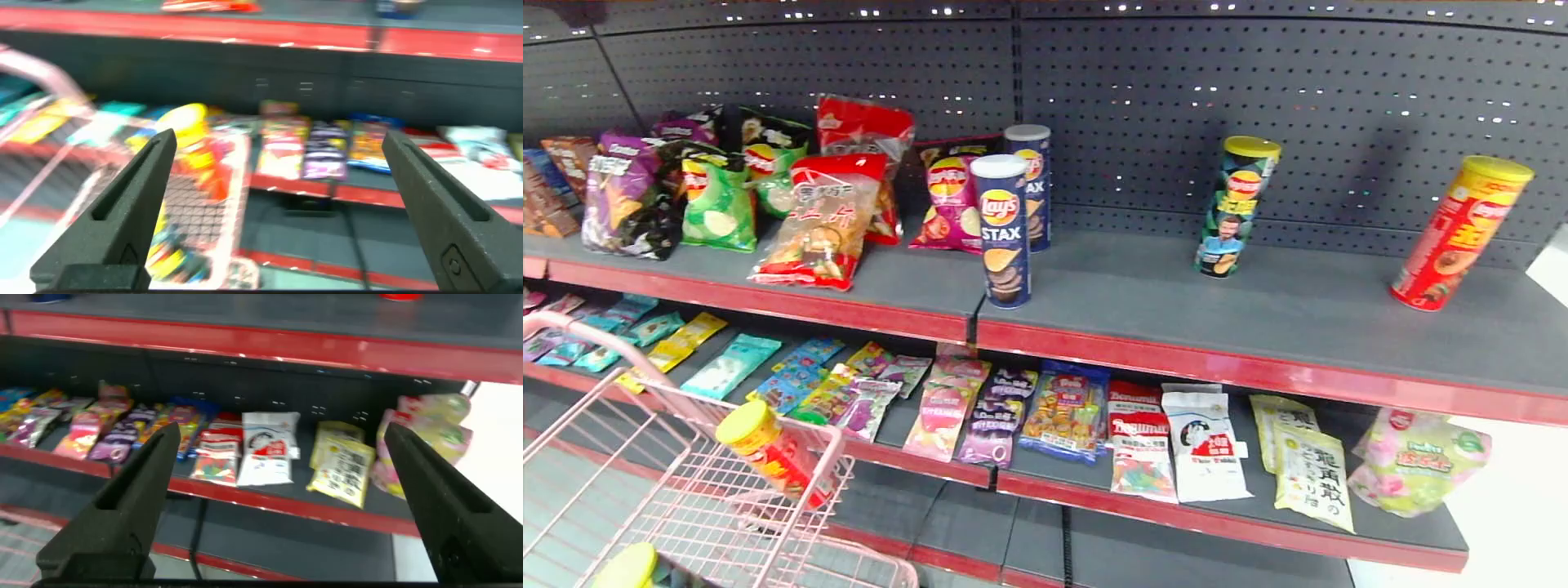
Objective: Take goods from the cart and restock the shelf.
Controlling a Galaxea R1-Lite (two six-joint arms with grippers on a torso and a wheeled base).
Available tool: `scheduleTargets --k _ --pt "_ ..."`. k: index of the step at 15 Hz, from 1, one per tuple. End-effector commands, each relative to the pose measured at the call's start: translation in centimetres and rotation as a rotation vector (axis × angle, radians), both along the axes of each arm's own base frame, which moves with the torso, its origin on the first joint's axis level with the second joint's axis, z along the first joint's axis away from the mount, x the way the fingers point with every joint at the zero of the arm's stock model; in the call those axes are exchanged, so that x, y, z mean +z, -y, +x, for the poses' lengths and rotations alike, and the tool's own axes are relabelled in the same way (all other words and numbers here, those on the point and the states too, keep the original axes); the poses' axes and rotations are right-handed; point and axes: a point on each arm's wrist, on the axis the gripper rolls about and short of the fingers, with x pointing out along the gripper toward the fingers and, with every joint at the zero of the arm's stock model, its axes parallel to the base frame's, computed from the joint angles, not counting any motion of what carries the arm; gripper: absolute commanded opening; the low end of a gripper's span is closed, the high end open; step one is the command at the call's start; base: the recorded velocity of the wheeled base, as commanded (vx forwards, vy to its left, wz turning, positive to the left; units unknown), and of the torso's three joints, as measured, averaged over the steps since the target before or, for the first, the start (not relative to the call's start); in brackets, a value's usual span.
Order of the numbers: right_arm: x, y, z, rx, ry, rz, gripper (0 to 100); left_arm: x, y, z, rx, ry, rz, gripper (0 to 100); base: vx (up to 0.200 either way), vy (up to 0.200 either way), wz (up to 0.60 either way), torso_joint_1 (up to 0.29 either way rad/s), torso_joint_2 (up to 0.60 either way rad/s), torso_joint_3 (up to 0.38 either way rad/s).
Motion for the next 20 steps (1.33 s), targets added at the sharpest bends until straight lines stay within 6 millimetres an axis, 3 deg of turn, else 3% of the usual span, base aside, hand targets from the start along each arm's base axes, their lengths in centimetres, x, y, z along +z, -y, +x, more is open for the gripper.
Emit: scheduleTargets --k 1,8,12,20 --pt "-0.01 0.00 0.01 0.000 -0.001 0.000 100 0.01 0.00 0.01 0.001 -0.001 0.001 100 0.000 0.000 0.60 0.002 0.00 -0.002" --pt "-0.01 0.00 0.01 0.000 -0.001 0.003 100 0.01 0.00 0.01 0.001 -0.001 0.001 100 0.000 0.000 0.60 0.005 0.00 0.002" --pt "-0.01 0.00 0.01 -0.001 -0.001 0.003 100 0.01 0.00 0.01 0.001 -0.001 -0.001 100 0.000 0.000 0.00 -0.020 0.05 0.031" --pt "-0.01 0.00 0.01 -0.001 -0.001 0.005 100 0.01 0.00 0.01 0.000 -0.001 0.001 100 0.000 0.000 0.00 -0.138 0.36 0.216"
